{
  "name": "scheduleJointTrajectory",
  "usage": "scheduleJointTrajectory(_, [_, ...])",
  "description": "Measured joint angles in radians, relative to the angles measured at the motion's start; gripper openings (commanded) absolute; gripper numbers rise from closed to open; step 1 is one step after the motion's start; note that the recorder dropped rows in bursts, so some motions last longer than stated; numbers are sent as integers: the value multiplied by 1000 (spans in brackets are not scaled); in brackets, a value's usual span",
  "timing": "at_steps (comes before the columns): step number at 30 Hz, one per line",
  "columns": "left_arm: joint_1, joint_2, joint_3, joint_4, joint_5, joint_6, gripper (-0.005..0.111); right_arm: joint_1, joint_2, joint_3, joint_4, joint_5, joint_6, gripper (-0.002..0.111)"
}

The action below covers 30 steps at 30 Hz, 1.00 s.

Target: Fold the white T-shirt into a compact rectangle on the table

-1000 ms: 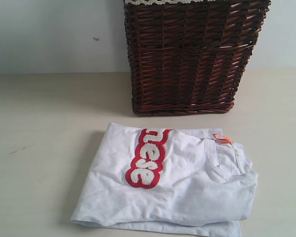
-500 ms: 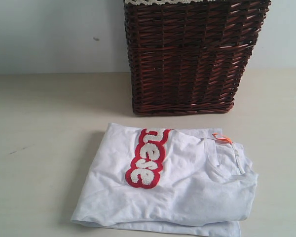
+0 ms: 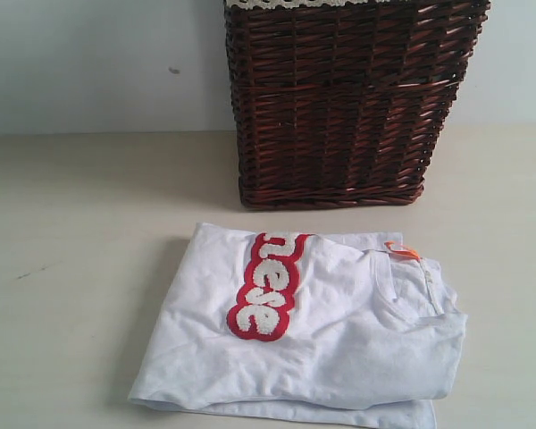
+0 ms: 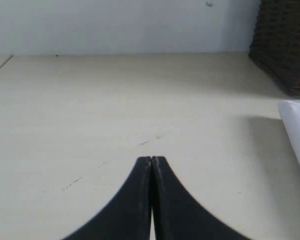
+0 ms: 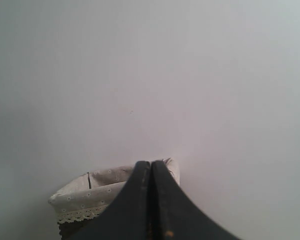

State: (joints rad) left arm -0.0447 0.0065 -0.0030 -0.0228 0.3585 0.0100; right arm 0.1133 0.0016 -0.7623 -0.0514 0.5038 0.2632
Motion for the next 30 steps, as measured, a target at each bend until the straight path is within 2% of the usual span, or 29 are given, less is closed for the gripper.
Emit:
scheduleJointTrajectory(16, [0, 0, 0, 0, 0, -4, 0, 0, 0, 0, -6, -21, -27, 0])
scheduleJointTrajectory(23, [0, 0, 0, 0, 0, -4, 0, 0, 2, 5, -7, -171, -79, 0])
scheduleJointTrajectory(25, [0, 0, 0, 0, 0, -4, 0, -9, 3, 56, -7, -247, -109, 0])
scheduleJointTrajectory(27, [0, 0, 0, 0, 0, -4, 0, -48, 1, 137, -7, -378, -136, 0])
scheduleJointTrajectory(30, [0, 0, 0, 0, 0, -4, 0, -103, 1, 205, -7, -451, -143, 0])
